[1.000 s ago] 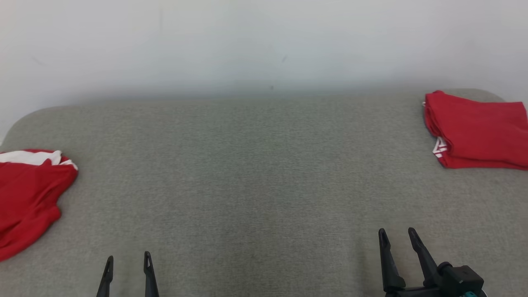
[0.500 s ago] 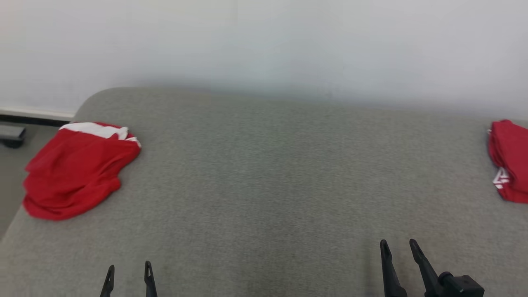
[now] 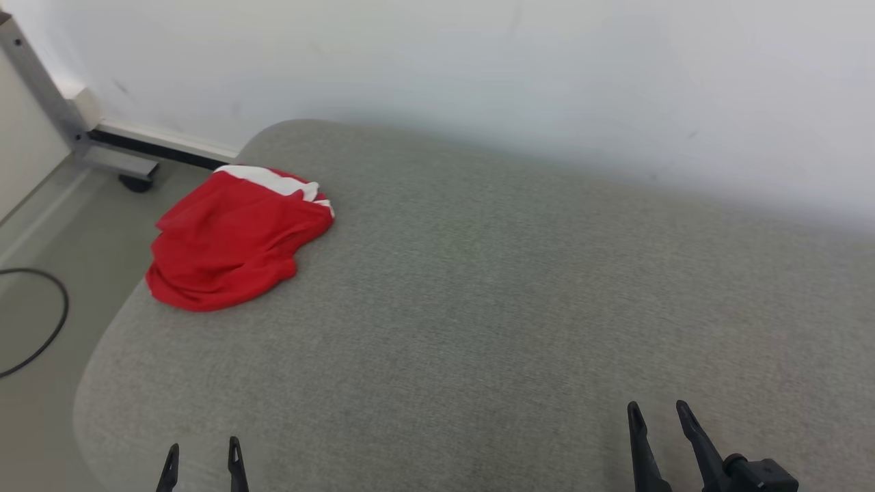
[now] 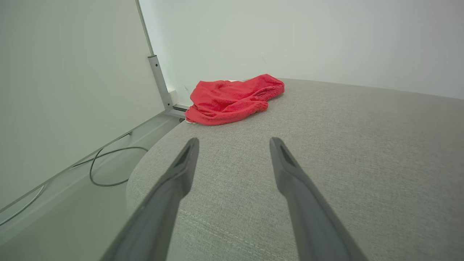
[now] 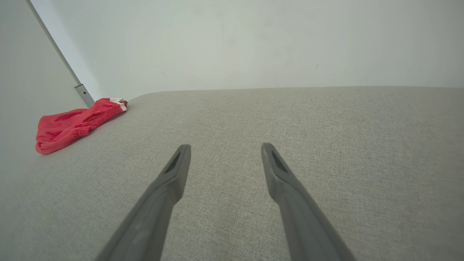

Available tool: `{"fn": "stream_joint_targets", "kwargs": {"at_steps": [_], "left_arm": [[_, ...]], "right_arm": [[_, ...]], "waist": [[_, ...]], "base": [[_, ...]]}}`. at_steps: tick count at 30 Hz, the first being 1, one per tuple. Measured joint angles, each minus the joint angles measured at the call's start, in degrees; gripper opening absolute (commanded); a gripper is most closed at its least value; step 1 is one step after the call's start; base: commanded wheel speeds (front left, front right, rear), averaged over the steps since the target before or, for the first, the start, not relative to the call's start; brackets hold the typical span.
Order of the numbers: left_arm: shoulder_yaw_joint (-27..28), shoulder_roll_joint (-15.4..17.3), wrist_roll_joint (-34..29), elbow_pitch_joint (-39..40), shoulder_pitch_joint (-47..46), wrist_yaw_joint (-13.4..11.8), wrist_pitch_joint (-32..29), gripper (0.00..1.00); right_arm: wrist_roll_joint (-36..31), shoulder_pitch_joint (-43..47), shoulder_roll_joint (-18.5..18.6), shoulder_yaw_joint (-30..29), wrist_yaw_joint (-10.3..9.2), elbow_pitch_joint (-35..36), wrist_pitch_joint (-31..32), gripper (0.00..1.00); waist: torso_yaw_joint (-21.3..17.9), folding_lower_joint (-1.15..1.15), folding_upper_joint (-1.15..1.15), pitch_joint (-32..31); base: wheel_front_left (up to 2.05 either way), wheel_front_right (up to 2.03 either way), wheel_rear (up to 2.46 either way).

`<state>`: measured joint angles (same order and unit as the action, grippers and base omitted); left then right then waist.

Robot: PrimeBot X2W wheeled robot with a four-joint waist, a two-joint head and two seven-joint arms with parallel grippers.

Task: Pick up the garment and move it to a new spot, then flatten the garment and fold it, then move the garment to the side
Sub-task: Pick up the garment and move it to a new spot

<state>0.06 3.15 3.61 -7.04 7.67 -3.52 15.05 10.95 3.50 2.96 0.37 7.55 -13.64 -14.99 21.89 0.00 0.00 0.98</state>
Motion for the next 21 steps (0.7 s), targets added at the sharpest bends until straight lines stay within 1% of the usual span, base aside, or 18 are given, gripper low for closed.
{"fn": "stream_joint_targets", "kwargs": {"at_steps": [5,10,17,21], "left_arm": [[0.5,-0.1,0.0,-0.2,-0.1,0.5,0.0,1.00],[1.1,-0.1,0.2,-0.2,-0.1,0.5,0.0,1.00],[2.2,-0.2,0.6,0.0,-0.2,0.7,0.0,1.00],[2.6,-0.2,1.9,0.0,-1.5,0.9,0.0,1.00]], "right_arm": [[-0.4,0.0,0.0,0.0,0.00,0.0,0.0,1.00],[-0.6,0.0,0.0,0.2,0.00,0.1,0.0,1.00],[-1.1,-0.2,0.0,0.5,0.00,0.2,0.0,1.00],[-1.5,-0.4,0.0,0.6,0.00,0.3,0.0,1.00]], "waist": [[2.8,0.00,0.00,0.2],[4.5,0.00,0.00,0.3],[4.1,0.00,0.00,0.9],[3.4,0.00,0.01,1.5]], "base": [[0.00,0.00,0.00],[0.00,0.00,0.00],[0.00,0.00,0.00],[0.00,0.00,0.00]]}}
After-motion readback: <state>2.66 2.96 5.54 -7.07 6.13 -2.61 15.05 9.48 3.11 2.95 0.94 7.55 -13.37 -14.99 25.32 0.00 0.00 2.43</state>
